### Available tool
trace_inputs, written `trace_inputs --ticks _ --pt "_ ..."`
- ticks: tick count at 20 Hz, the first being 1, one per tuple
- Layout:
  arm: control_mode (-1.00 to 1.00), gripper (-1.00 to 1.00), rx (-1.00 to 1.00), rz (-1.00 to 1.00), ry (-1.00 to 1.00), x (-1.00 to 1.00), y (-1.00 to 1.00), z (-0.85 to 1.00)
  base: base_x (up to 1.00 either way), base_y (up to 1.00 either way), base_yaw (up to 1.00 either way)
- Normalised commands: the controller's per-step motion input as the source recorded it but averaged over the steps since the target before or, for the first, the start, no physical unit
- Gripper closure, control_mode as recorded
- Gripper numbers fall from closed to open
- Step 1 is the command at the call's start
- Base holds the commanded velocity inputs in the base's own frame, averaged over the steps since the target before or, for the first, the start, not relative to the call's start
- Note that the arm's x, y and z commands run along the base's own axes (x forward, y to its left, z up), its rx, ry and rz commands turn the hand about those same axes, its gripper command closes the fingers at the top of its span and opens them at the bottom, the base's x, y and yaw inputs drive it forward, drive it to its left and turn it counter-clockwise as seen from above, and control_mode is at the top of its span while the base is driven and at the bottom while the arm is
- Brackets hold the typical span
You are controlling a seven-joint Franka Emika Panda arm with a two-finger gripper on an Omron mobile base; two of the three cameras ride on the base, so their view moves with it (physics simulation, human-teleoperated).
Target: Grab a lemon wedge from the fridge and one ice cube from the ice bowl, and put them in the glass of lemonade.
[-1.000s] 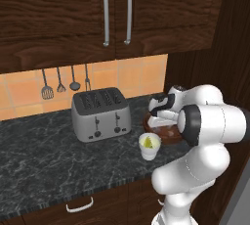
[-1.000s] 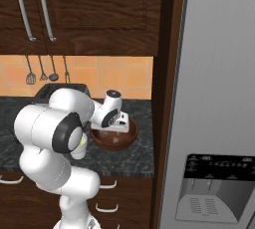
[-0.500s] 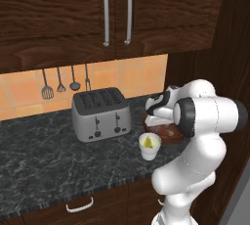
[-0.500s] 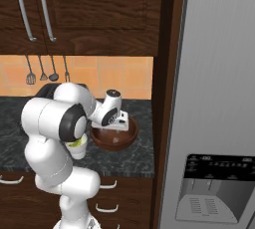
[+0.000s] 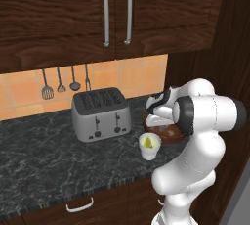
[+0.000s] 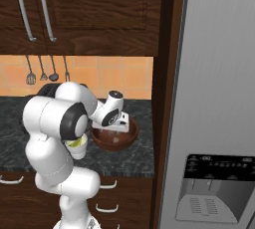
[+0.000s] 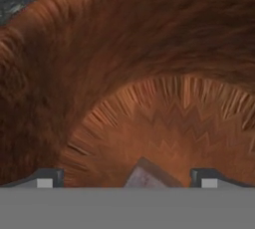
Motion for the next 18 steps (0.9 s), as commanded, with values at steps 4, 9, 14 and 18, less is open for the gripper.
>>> trace_inputs --ticks 4,9,14,18 --pt "-1.0 -1.0 0.0 -0.02 0.0 -0.08 -0.2 -0.03 0.0 0.0 0.0" --pt "-1.0 -1.0 0.0 -0.02 0.01 0.03 -0.24 0.0 0.0 0.0 0.0" --pt "-1.0 -1.0 0.0 0.0 0.0 0.02 0.05 0.0 0.0 0.0 0.0" --pt "-1.0 -1.0 0.0 0.0 0.01 0.15 0.11 -0.01 0.0 0.0 0.0"
